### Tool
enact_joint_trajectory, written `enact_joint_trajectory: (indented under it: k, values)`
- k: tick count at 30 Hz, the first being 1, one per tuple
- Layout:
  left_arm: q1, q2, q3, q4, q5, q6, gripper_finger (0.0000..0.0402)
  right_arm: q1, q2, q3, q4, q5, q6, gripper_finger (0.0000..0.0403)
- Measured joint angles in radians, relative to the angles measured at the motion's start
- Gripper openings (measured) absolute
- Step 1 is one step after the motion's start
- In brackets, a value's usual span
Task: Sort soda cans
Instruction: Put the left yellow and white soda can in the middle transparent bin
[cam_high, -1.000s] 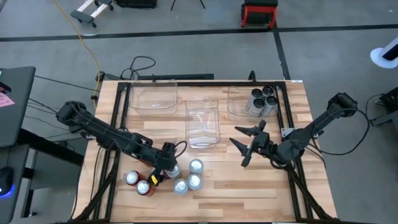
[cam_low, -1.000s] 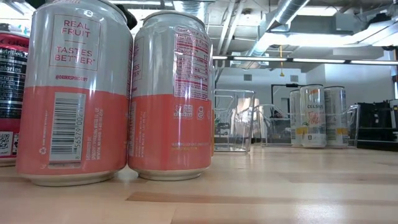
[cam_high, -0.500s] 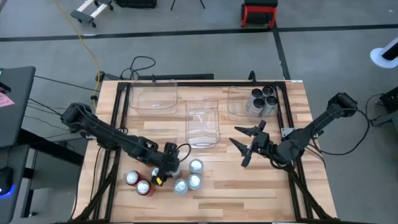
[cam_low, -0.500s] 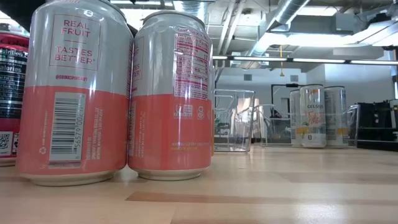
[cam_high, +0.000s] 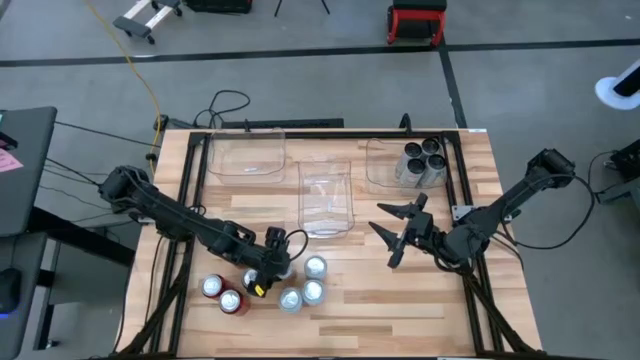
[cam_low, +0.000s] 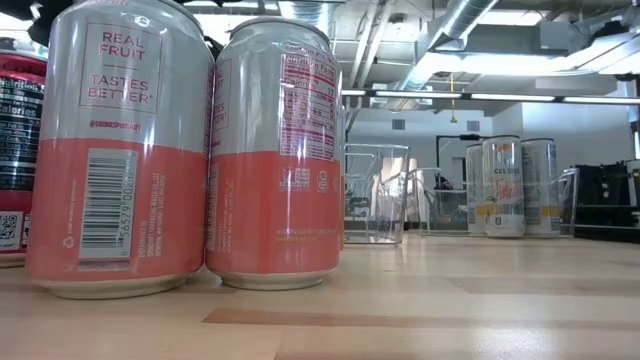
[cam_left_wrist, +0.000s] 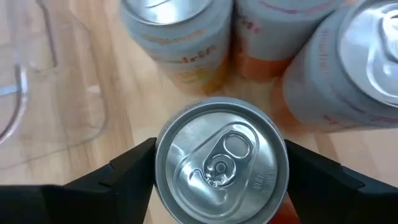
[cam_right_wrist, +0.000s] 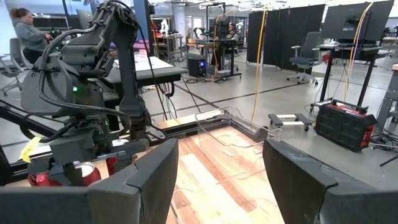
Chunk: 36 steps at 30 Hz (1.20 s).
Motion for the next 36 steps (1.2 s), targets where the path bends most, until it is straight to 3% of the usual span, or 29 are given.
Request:
enact_joint_trajectory:
  k: [4, 12, 19, 29, 36]
  values:
    - [0.029, -0.018, 0.029, -0.052, -0.053, 0.004, 0.0293, 0.000, 0.000, 0.000, 0.001, 0.000, 0.000, 0.0255]
    - [0.140, -0.079, 0.130, -0.081, -0.045, 0.039, 0.0293, 0.000, 0.000, 0.000, 0.003, 0.000, 0.001, 0.0255]
    - [0.301, -0.099, 0.302, -0.153, -0.036, 0.114, 0.0293, -0.001, 0.000, 0.000, 0.006, 0.000, 0.002, 0.0255]
    - [0.543, -0.098, 0.408, -0.105, 0.086, 0.211, 0.0293, -0.015, 0.000, 0.000, 0.008, 0.000, -0.008, 0.0255]
    - [0.717, 0.016, 0.410, 0.010, 0.224, 0.238, 0.0293, -0.034, 0.000, 0.000, 0.016, 0.000, -0.008, 0.0255]
